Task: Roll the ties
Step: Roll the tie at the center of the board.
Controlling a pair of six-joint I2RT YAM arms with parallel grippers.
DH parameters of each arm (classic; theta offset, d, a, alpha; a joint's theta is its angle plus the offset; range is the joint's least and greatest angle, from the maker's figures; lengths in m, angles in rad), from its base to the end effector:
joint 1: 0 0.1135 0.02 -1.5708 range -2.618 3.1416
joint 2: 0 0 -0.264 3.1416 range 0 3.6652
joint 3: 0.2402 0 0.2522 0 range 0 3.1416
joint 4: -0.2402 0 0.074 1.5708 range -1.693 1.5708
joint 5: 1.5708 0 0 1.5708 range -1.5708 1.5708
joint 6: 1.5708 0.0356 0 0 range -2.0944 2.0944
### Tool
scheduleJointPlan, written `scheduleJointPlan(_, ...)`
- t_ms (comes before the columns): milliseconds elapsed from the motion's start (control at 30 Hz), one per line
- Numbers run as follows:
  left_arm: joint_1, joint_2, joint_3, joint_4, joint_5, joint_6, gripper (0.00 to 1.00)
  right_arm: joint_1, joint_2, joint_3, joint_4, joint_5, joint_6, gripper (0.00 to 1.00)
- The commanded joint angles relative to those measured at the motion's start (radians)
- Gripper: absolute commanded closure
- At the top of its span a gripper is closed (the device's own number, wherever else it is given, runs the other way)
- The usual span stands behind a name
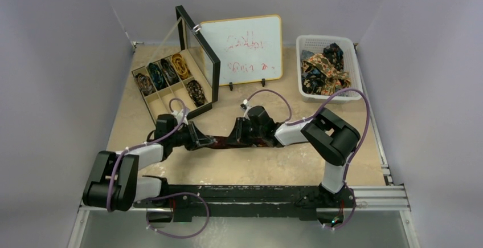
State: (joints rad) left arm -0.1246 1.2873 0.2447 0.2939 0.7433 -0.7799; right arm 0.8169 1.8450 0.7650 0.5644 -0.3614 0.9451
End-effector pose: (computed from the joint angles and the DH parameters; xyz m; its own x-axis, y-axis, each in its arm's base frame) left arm 0.1903 -0.0481 0.1174 -0.8905 -0.4102 -0.1969 -0.0602 0.5351 -0.8427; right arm 0.2326 0.2661 0.1270 -0.9211 0.1267 -0.3682 -0.2491 0.5350 0.8073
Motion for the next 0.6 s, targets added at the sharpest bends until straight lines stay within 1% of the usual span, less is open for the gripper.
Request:
scheduleJointPlan(0, -0.01, -0.098, 0.079, -0.171, -0.105, 0.023, 1.0, 0.001, -0.024, 0.039, -0.059, -0.002, -0.025, 0.75)
scheduleJointPlan(133, -0.084, -0.155, 0.16, -0.357, -0.264, 0.052, 1.0, 0.0, -0.076, 0.046, -0.091, 0.027, -0.034, 0.73)
scheduleJointPlan(167, -0.109, -0.158, 0.178, -0.386, -0.315, 0.054, 1.0, 0.001, -0.086, 0.052, -0.105, 0.048, -0.044, 0.73)
scheduleJointPlan(233, -0.158, -0.146, 0.21, -0.43, -0.373, 0.051, 1.0, 0.0, -0.096, 0.068, -0.123, 0.095, -0.064, 0.73)
scheduleJointPlan(333, -0.208, -0.119, 0.253, -0.482, -0.439, 0.037, 1.0, 0.0, -0.082, 0.08, -0.131, 0.102, -0.062, 0.77)
scheduleJointPlan(467, -0.231, -0.13, 0.302, -0.557, -0.51, 0.035, 1.0, 0.0, -0.047, 0.105, -0.147, 0.136, -0.062, 0.83)
scheduleJointPlan(567, -0.244, -0.144, 0.338, -0.596, -0.532, 0.044, 1.0, 0.001, -0.008, 0.138, -0.143, 0.144, -0.065, 0.88)
